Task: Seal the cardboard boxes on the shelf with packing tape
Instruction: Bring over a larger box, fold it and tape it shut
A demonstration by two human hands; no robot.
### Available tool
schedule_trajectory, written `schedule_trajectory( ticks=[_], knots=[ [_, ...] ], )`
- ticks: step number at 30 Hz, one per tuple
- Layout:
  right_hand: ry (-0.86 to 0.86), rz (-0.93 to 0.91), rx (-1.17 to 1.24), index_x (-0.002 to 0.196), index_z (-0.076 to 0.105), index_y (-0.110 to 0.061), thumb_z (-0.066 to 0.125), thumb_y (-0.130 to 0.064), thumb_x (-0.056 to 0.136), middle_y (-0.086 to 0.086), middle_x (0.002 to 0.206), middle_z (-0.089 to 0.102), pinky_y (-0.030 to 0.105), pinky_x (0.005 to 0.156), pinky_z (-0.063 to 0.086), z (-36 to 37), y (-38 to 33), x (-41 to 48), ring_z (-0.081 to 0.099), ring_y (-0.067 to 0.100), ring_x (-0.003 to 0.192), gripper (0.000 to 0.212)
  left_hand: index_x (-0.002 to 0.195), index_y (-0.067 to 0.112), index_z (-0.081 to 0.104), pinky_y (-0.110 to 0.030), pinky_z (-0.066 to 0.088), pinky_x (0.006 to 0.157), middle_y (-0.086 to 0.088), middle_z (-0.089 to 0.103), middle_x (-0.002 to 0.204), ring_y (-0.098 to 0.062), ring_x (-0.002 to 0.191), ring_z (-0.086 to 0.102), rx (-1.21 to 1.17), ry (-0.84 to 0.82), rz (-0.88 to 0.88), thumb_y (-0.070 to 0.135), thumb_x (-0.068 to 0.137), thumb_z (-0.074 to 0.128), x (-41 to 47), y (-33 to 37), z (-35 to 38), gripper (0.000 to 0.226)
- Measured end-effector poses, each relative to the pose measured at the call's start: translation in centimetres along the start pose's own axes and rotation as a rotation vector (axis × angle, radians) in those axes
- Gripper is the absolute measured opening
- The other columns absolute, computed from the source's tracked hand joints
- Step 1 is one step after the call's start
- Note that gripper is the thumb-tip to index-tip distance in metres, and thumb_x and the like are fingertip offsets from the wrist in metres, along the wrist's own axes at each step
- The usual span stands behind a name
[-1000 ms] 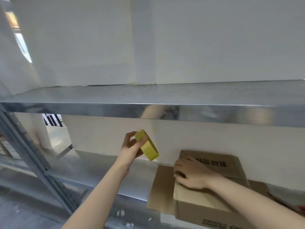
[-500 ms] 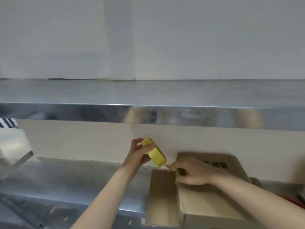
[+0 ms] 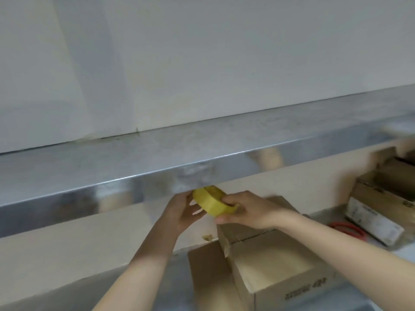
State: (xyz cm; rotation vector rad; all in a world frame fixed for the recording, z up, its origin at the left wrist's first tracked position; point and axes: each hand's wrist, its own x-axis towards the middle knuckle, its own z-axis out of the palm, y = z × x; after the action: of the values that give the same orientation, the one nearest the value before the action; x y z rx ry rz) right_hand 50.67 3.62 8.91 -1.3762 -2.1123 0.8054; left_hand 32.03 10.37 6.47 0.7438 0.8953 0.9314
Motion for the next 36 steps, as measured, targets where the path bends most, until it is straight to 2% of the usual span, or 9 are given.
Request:
schedule_trajectory(
  ticks=[2, 4, 8, 15, 18, 22, 25, 28, 36],
  knots=[
    [0.017, 0.061, -0.012, 0.088, 0.068, -0.025, 0.072, -0.040, 0.083, -0.008, 0.091, 0.068, 0.023, 0.080, 0.045, -0.1, -0.5, -0.4, 0.062, 0.009, 0.089, 0.016, 0.102, 0.013, 0.062, -0.030, 0.049, 0.067, 0.000, 0.061, 0.083, -0.016, 0.076, 0.061, 0.007, -0.007, -0.059, 0.018, 0.093, 0.055, 1.0, 0.1, -0.6, 0.013],
    [0.031, 0.103, -0.080, 0.098, 0.068, -0.013, 0.070, -0.042, 0.085, -0.001, 0.098, 0.068, 0.010, 0.072, 0.040, -0.3, -1.3, -1.0, 0.059, 0.008, 0.087, 0.031, 0.110, 0.012, 0.061, -0.028, 0.048, 0.071, 0.000, 0.063, 0.093, -0.015, 0.084, 0.059, 0.016, -0.039, -0.072, 0.019, 0.093, 0.056, 1.9, 0.0, -0.8, 0.018],
    [0.045, 0.177, -0.222, 0.098, 0.065, -0.008, 0.068, -0.043, 0.086, -0.005, 0.084, 0.057, 0.004, 0.061, 0.034, -0.3, -3.2, -2.2, 0.047, -0.001, 0.066, 0.037, 0.106, 0.009, 0.061, -0.026, 0.048, 0.076, -0.004, 0.063, 0.094, -0.016, 0.083, 0.058, 0.041, -0.124, -0.094, 0.014, 0.092, 0.057, 2.7, 0.0, -0.8, 0.015],
    [0.162, 0.246, -0.315, 0.079, 0.058, -0.018, 0.066, -0.046, 0.087, -0.010, 0.071, 0.055, 0.011, 0.064, 0.036, 1.6, -5.8, -3.4, 0.049, -0.001, 0.066, 0.030, 0.085, 0.010, 0.067, -0.031, 0.050, 0.079, -0.008, 0.066, 0.084, -0.021, 0.083, 0.060, 0.412, -0.092, 0.241, 0.007, 0.093, 0.058, 2.8, -1.3, -0.8, 0.012],
    [0.239, 0.309, -0.313, 0.075, 0.065, -0.014, 0.062, -0.053, 0.085, -0.005, 0.072, 0.067, 0.027, 0.073, 0.050, 3.2, -7.0, -3.5, 0.060, 0.007, 0.071, 0.040, 0.076, 0.013, 0.064, -0.031, 0.051, 0.076, -0.005, 0.066, 0.080, -0.015, 0.074, 0.063, 0.365, 0.042, 0.324, 0.016, 0.093, 0.061, 3.0, -1.9, -1.1, 0.018],
    [0.255, 0.464, -0.253, 0.054, 0.054, -0.015, 0.065, -0.044, 0.084, -0.002, 0.061, 0.068, 0.030, 0.063, 0.051, 3.9, -8.7, -5.0, 0.059, 0.011, 0.058, 0.043, 0.072, 0.021, 0.063, -0.035, 0.051, 0.083, 0.001, 0.070, 0.078, -0.019, 0.082, 0.067, 0.604, 0.084, 0.496, 0.025, 0.091, 0.064, 4.4, -3.6, -1.8, 0.019],
    [0.136, 0.602, -0.322, 0.044, 0.047, -0.015, 0.066, -0.041, 0.080, -0.007, 0.041, 0.049, 0.025, 0.049, 0.039, 3.7, -9.8, -6.1, 0.046, 0.010, 0.043, 0.049, 0.079, 0.013, 0.061, -0.030, 0.043, 0.078, -0.001, 0.064, 0.076, -0.022, 0.079, 0.059, 0.676, 0.160, 0.520, 0.027, 0.091, 0.064, 4.3, -6.0, -1.2, 0.019],
    [-0.014, 0.724, -0.296, 0.051, 0.051, -0.015, 0.062, -0.049, 0.085, -0.002, 0.046, 0.046, 0.024, 0.049, 0.037, 4.4, -9.8, -8.0, 0.048, 0.016, 0.051, 0.050, 0.085, 0.005, 0.061, -0.026, 0.036, 0.074, -0.008, 0.066, 0.082, -0.022, 0.079, 0.056, 0.674, 0.316, 0.516, 0.025, 0.091, 0.062, 5.1, -7.3, -2.4, 0.021],
    [0.006, 0.828, -0.367, 0.057, 0.037, -0.016, 0.053, -0.055, 0.090, 0.000, 0.053, 0.040, 0.025, 0.048, 0.030, 7.5, -7.8, -10.7, 0.037, 0.014, 0.049, 0.054, 0.089, 0.011, 0.053, -0.026, 0.033, 0.073, -0.005, 0.059, 0.084, -0.021, 0.081, 0.052, 0.749, 0.189, 0.487, 0.025, 0.096, 0.055, 5.3, -9.9, -2.6, 0.016]
  ],
)
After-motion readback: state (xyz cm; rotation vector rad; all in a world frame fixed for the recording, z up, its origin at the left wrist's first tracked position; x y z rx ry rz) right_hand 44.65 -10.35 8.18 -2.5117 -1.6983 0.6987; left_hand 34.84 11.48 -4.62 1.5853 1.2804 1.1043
